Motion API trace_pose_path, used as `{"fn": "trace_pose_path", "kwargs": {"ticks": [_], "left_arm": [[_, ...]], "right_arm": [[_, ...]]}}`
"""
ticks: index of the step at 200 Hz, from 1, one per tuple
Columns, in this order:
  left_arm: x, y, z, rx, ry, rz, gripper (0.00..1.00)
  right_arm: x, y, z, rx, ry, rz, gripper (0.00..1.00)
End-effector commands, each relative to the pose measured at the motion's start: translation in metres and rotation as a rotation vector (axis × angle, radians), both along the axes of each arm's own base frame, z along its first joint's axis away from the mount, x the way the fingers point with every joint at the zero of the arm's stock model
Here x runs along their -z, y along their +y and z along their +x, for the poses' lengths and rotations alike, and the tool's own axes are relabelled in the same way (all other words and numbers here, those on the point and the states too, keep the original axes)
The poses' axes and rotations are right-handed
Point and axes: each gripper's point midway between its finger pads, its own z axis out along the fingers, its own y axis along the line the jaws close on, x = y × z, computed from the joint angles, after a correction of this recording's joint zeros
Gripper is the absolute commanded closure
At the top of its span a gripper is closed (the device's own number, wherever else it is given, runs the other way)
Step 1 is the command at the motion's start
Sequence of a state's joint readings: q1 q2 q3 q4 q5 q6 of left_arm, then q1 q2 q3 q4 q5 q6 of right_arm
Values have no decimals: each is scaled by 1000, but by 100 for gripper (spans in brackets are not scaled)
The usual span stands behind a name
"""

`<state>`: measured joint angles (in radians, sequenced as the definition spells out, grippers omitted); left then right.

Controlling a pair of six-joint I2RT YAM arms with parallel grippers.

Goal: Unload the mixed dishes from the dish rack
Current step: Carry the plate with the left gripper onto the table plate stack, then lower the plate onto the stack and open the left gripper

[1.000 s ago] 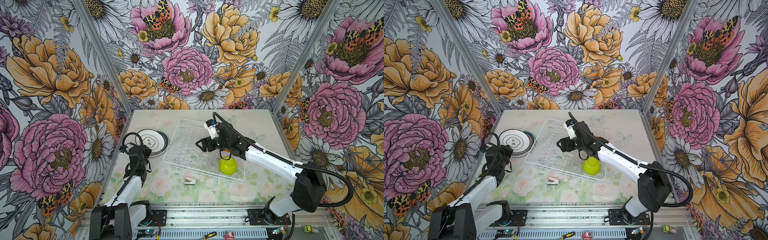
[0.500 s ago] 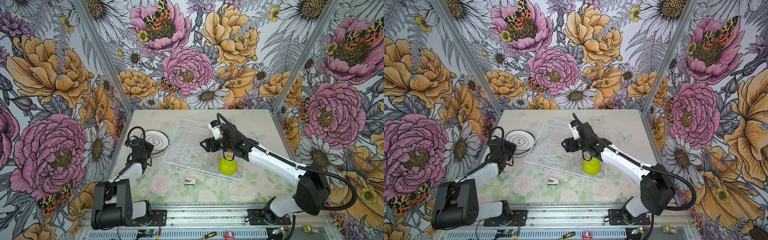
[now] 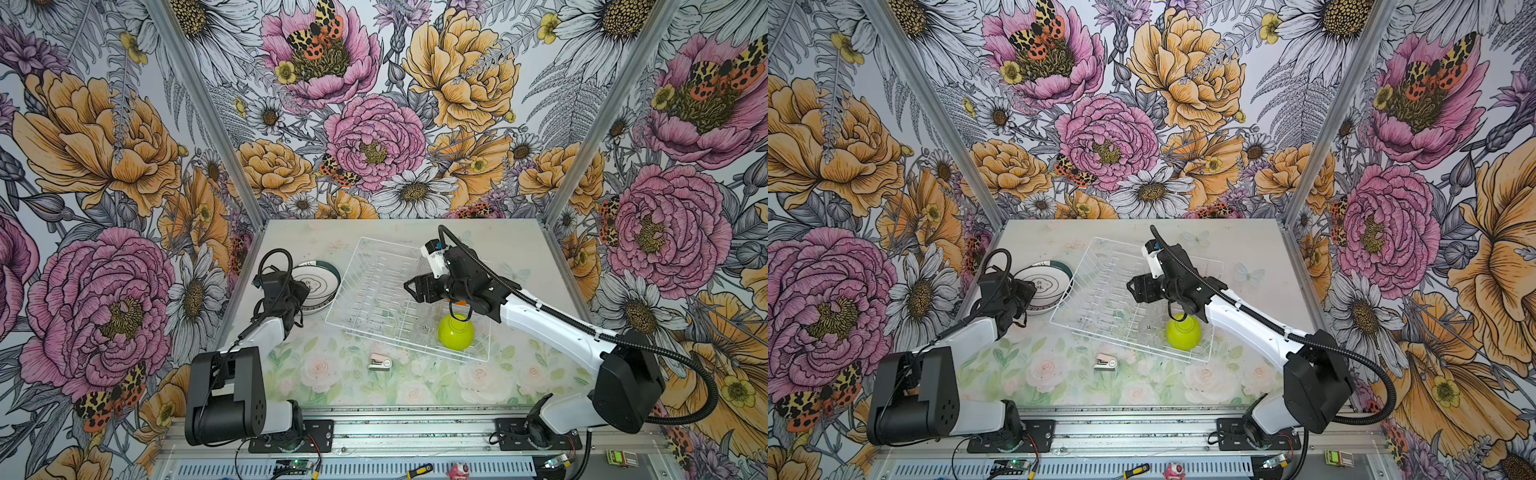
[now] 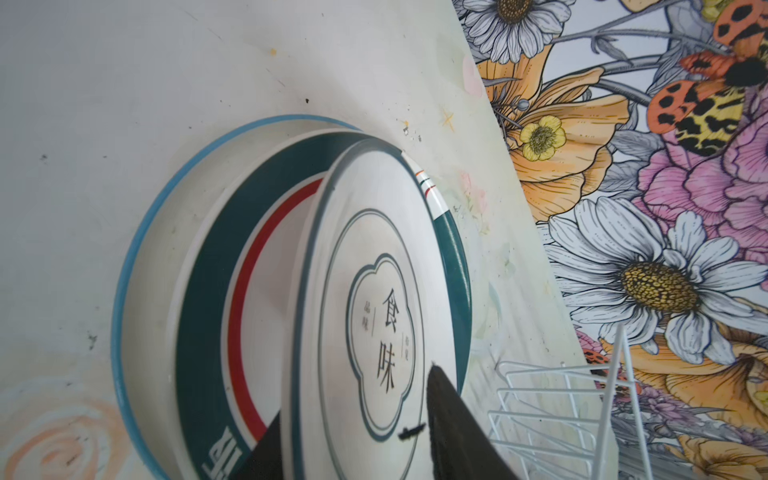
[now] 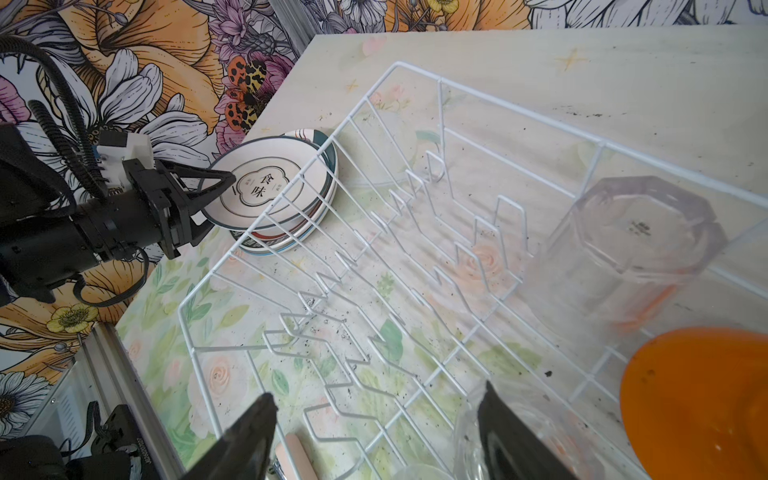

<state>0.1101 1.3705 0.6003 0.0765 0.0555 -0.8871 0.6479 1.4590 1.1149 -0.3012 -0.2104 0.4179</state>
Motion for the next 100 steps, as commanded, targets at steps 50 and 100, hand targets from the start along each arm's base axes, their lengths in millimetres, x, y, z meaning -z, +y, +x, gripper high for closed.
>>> {"fn": "trace_pose_path", "kwargs": {"ticks": [50, 100], "left_arm": [[-19, -1, 2, 28, -28, 26, 31], [-32, 1, -7, 23, 11, 113, 2]], "right_arm": [[-19, -2, 3, 7, -42, 35, 23], [-17, -4, 3, 11, -34, 37, 23]]}}
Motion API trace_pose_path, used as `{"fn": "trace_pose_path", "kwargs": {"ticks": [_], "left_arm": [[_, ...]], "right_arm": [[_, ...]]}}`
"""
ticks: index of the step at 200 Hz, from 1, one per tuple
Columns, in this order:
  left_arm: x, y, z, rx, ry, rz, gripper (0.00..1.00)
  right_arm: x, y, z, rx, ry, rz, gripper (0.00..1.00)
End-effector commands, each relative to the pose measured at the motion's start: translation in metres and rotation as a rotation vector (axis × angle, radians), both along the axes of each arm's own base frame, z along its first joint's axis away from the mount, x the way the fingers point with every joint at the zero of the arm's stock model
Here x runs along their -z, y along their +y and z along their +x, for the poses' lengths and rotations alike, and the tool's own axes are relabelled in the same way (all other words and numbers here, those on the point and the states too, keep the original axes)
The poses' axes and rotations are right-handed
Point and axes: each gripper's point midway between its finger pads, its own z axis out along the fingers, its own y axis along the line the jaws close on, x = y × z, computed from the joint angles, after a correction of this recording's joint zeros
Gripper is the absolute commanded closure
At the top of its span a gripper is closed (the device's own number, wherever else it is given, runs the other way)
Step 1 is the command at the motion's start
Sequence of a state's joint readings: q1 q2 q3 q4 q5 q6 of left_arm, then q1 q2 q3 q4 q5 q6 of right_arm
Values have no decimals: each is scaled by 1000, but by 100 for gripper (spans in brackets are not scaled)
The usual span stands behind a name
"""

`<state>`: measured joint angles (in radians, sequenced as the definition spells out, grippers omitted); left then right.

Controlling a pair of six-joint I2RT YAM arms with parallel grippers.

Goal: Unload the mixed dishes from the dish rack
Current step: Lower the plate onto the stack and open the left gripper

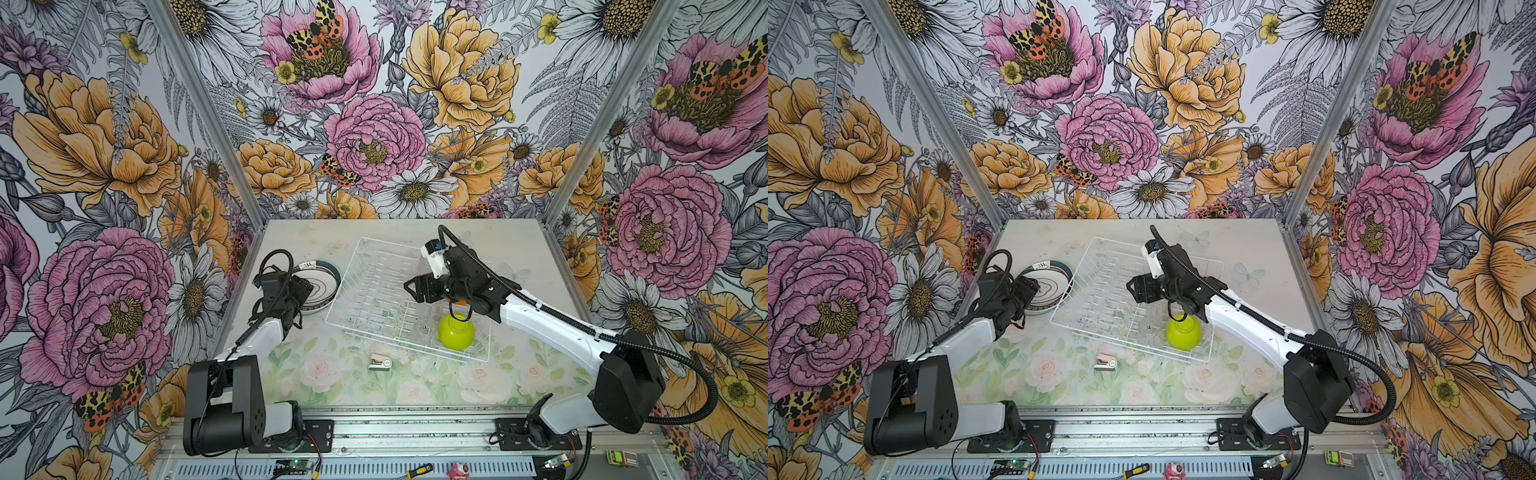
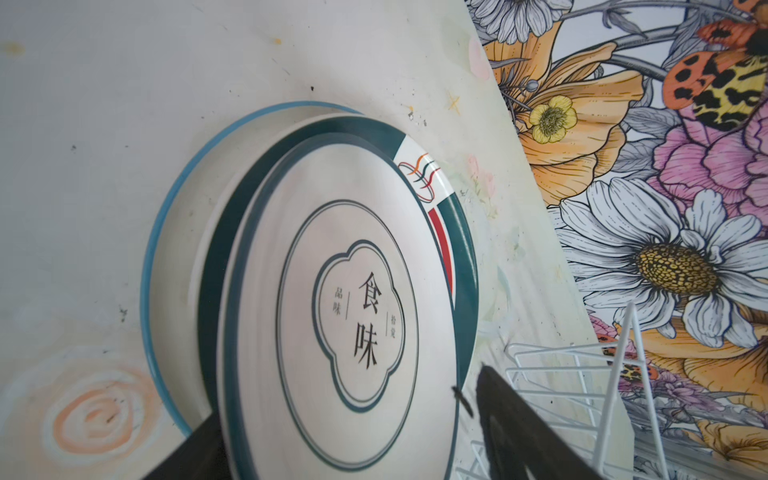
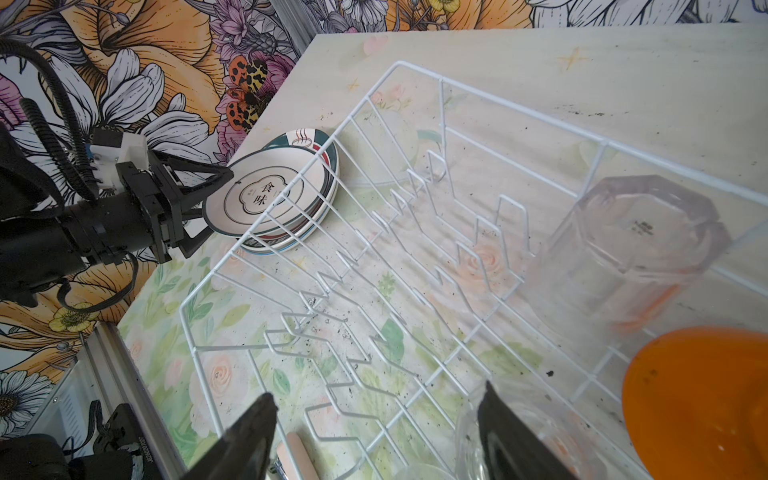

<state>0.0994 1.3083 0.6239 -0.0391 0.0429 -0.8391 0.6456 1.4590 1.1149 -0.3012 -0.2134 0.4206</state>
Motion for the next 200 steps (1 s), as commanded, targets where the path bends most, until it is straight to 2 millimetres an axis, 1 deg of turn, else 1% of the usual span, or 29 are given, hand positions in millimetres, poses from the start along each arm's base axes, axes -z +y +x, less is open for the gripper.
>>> {"fn": "trace_pose_path", "kwargs": {"ticks": [1, 19, 46, 80, 108, 134, 154, 167, 200], "left_arm": [[-22, 4, 2, -5, -21, 72, 2], [-24, 1, 2, 16, -5, 103, 1], [-20, -3, 3, 36, 24, 105, 1], [-17, -8, 6, 67, 53, 120, 1], [-10, -9, 8, 83, 81, 124, 1], [-5, -15, 12, 126, 103, 118, 1], [-2, -11, 12, 126, 155, 160, 1], [-3, -9, 13, 133, 182, 197, 1], [2, -7, 13, 147, 241, 238, 1]], "right_arm": [[-18, -3, 3, 10, -38, 35, 23], [-17, -7, 4, 19, -38, 34, 23], [-19, -12, 3, 31, -43, 31, 23], [-19, -26, 1, 66, -63, 3, 22], [-19, -35, -1, 80, -68, -3, 22], [-20, -42, -2, 93, -69, -9, 21], [-20, -45, -2, 97, -69, -11, 21], [-21, -46, 0, 100, -69, -12, 21], [-21, -45, 2, 91, -60, -5, 21]]}}
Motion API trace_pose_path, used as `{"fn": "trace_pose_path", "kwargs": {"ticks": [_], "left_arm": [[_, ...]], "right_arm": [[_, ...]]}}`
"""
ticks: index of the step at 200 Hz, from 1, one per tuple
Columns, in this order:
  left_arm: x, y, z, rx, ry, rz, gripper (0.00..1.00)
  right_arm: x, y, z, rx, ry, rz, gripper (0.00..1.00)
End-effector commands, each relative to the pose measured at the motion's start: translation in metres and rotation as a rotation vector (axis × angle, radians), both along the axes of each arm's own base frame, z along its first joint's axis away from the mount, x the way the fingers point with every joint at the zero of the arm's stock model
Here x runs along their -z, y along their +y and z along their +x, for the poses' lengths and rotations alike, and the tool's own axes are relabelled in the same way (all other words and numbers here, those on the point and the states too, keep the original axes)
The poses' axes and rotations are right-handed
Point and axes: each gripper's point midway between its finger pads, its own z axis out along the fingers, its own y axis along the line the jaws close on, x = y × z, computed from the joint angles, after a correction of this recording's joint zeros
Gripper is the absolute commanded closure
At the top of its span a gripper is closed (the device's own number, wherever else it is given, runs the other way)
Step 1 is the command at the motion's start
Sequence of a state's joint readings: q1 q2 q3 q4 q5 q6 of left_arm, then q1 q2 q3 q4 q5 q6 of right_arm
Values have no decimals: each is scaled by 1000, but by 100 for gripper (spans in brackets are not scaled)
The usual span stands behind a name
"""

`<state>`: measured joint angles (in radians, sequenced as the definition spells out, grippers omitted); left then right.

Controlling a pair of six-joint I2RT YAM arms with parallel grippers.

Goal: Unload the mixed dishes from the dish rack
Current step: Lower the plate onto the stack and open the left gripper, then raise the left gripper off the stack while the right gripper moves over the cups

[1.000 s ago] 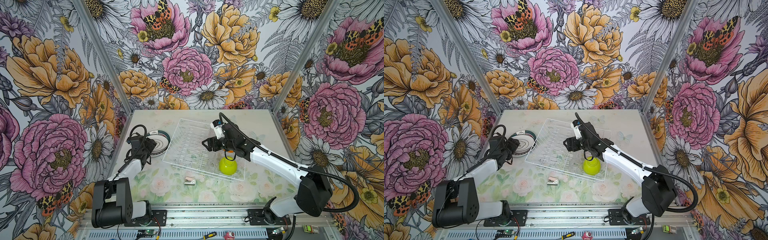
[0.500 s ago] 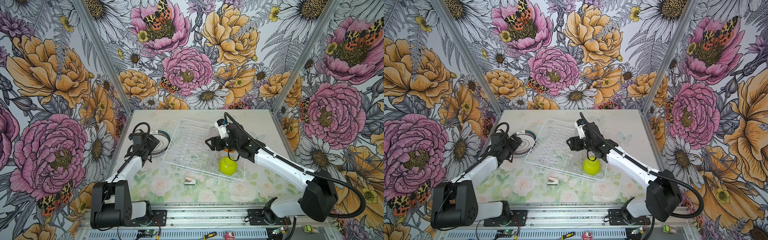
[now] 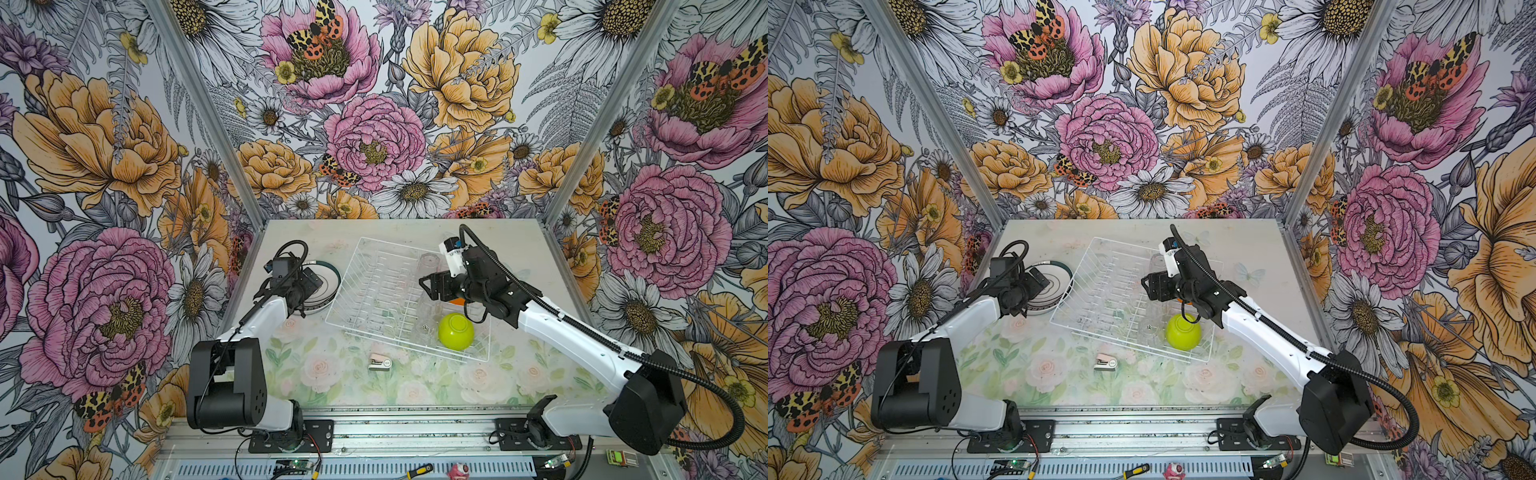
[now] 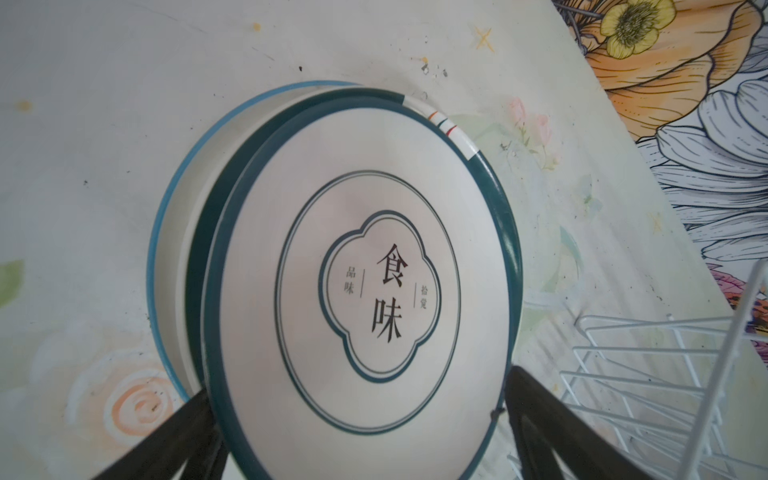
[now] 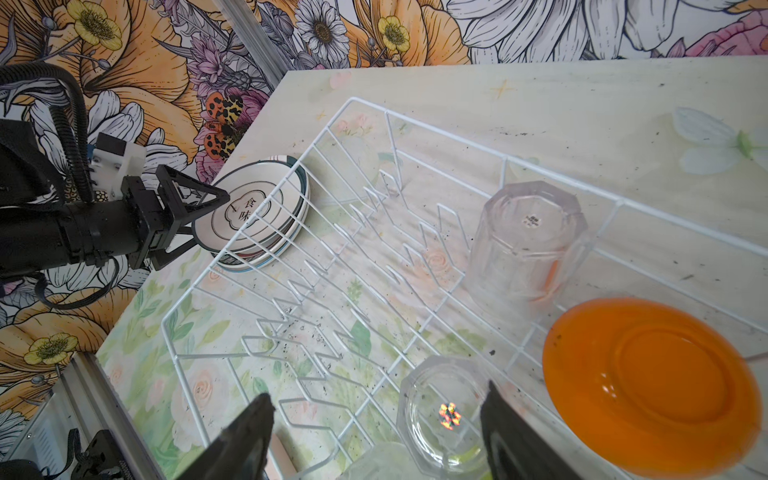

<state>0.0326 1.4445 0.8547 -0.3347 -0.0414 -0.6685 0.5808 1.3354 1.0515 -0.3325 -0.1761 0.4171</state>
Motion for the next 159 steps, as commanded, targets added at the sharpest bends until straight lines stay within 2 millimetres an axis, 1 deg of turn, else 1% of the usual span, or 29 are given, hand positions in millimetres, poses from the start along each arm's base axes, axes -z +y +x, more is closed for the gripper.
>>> {"fn": "trace_pose_path", "kwargs": {"ticks": [1, 30, 68, 72, 74, 78, 111, 142, 159], "left_arm": [[-3, 3, 2, 25, 29, 71, 1], [1, 6, -1, 29, 76, 144, 2], [6, 10, -2, 33, 131, 188, 1], [6, 8, -1, 38, 131, 190, 1], [6, 12, -2, 25, 136, 209, 1], [4, 13, -2, 20, 137, 223, 1], [-2, 17, -3, 15, 144, 291, 2], [-3, 10, 0, 32, 134, 260, 1], [-7, 5, -1, 41, 117, 224, 1]], "right_arm": [[-7, -3, 1, -3, -21, -3, 21], [-10, -2, 1, -8, -20, 6, 21], [-11, -3, 1, -7, -16, 9, 21], [-12, -3, 1, -7, -17, 11, 21], [-12, -3, 1, -7, -17, 10, 21], [-12, -3, 1, -8, -16, 11, 21], [-12, -3, 1, -9, -12, 13, 21], [-12, -2, 0, -13, -9, 15, 21], [-9, -5, -2, -9, -1, 7, 21]]}}
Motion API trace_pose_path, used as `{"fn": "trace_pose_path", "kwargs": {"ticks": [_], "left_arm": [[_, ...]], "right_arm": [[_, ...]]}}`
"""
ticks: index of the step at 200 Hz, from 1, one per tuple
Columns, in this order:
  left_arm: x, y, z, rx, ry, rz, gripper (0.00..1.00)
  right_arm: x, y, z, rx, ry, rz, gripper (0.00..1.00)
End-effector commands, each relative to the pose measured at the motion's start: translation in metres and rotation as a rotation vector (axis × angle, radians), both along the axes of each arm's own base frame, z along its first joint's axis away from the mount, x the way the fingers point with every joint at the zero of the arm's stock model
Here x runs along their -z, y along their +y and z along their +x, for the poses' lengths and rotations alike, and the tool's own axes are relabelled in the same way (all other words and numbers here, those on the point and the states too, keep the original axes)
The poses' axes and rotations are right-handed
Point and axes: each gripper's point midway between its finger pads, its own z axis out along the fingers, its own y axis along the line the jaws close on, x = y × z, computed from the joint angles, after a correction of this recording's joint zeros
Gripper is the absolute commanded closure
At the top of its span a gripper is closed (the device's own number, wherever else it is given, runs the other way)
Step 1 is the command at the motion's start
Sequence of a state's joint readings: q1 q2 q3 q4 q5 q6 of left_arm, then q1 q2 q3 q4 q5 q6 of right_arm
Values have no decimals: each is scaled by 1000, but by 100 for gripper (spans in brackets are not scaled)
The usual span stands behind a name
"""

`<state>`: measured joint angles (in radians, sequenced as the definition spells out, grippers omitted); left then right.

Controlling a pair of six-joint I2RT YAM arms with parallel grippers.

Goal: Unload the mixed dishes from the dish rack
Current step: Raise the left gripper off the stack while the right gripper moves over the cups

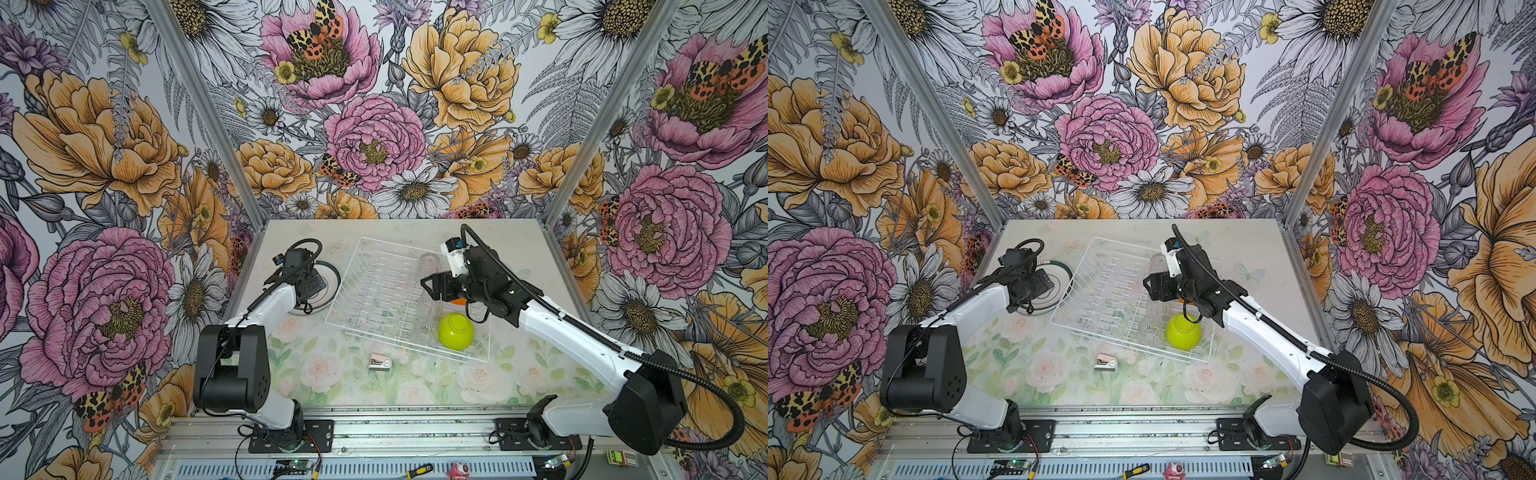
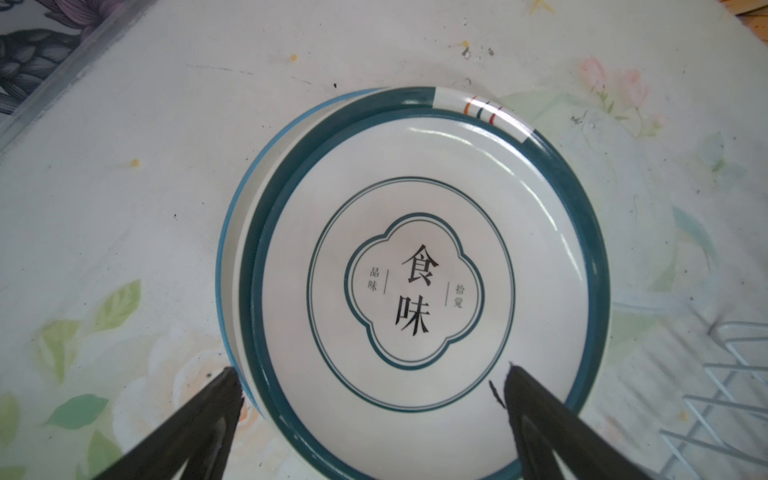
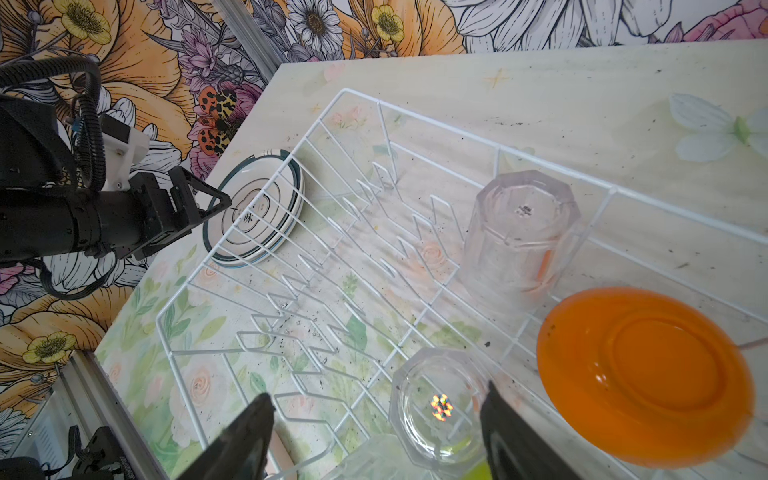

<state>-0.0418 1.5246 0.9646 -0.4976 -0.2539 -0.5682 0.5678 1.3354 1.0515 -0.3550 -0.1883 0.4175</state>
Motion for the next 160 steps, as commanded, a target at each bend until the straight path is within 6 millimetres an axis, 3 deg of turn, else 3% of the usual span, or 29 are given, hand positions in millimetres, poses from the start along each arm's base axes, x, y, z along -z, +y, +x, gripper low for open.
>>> {"fn": "trace_pose_path", "kwargs": {"ticks": [1, 28, 78, 111, 160], "left_arm": [[-13, -3, 3, 16, -30, -12, 2], [-32, -7, -1, 14, -92, -42, 1], [-90, -13, -18, 10, -279, -72, 1], [-121, -44, -29, 112, -368, -132, 1], [-143, -70, -49, 210, -428, -187, 1]], "right_arm": [[-12, -1, -1, -12, -23, 12, 21], [-1, -7, -6, 0, -3, -15, 21], [27, -11, -25, -7, 77, -78, 21], [36, -7, -42, -18, 118, -89, 21], [49, 6, -65, -33, 188, -126, 21]]}}
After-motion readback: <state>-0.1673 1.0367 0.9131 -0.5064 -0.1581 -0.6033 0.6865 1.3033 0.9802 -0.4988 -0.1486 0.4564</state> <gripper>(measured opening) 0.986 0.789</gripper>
